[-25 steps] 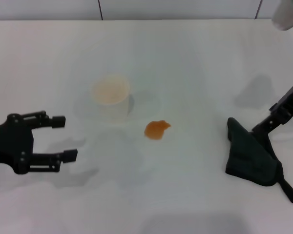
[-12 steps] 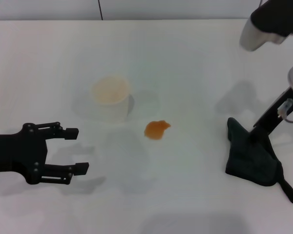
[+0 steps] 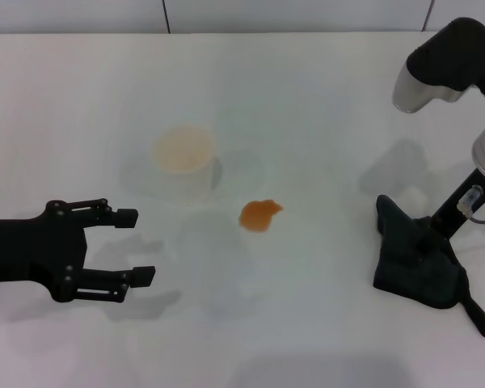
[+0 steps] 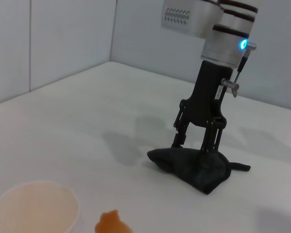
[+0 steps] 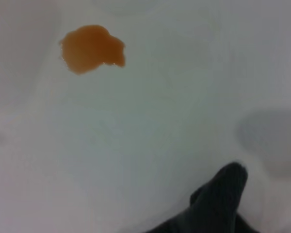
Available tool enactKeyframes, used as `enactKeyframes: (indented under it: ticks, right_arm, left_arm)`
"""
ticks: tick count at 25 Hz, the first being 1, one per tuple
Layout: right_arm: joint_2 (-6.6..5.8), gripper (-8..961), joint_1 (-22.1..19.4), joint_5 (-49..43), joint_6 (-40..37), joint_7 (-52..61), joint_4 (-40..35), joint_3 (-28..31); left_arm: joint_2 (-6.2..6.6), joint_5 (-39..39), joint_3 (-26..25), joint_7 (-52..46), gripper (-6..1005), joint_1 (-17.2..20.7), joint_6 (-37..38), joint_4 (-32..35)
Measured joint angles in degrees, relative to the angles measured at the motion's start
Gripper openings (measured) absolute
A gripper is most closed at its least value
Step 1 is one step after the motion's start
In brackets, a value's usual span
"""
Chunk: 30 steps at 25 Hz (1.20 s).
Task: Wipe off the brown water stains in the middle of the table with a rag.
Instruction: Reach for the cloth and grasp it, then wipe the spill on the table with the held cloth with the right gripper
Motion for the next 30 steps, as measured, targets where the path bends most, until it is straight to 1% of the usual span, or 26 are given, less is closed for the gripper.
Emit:
enactKeyframes:
  ticks: [12,23,25,30]
  right_arm:
    - [-0.10,652,-0.6,-1.3,0.5,-0.6,1.2,-2.4]
    - [0.14,398,-0.2,-0.8,0.9,-0.8,0.9,-4.9]
    - [0.14,165,-0.1,-0.5,1.0,-0.8,0.8,-5.2]
    - [0.14,94,0.1,0.5,1.2,-1.9,0.7,-5.9]
  left_arm:
    - [-0.42,0.0,-0.1,-0.1,869,-0.7,-1.0,0.0]
    - [-0.59,0.0,-0.1,-0.1,868,-0.7,-1.4,-0.2]
    - [-0.59,0.0,-0.1,-0.1,868,-0.7,-1.4,-0.2]
    - [-0.88,0.0,0.2,0.0,868,-0.7,-1.1,-0.2]
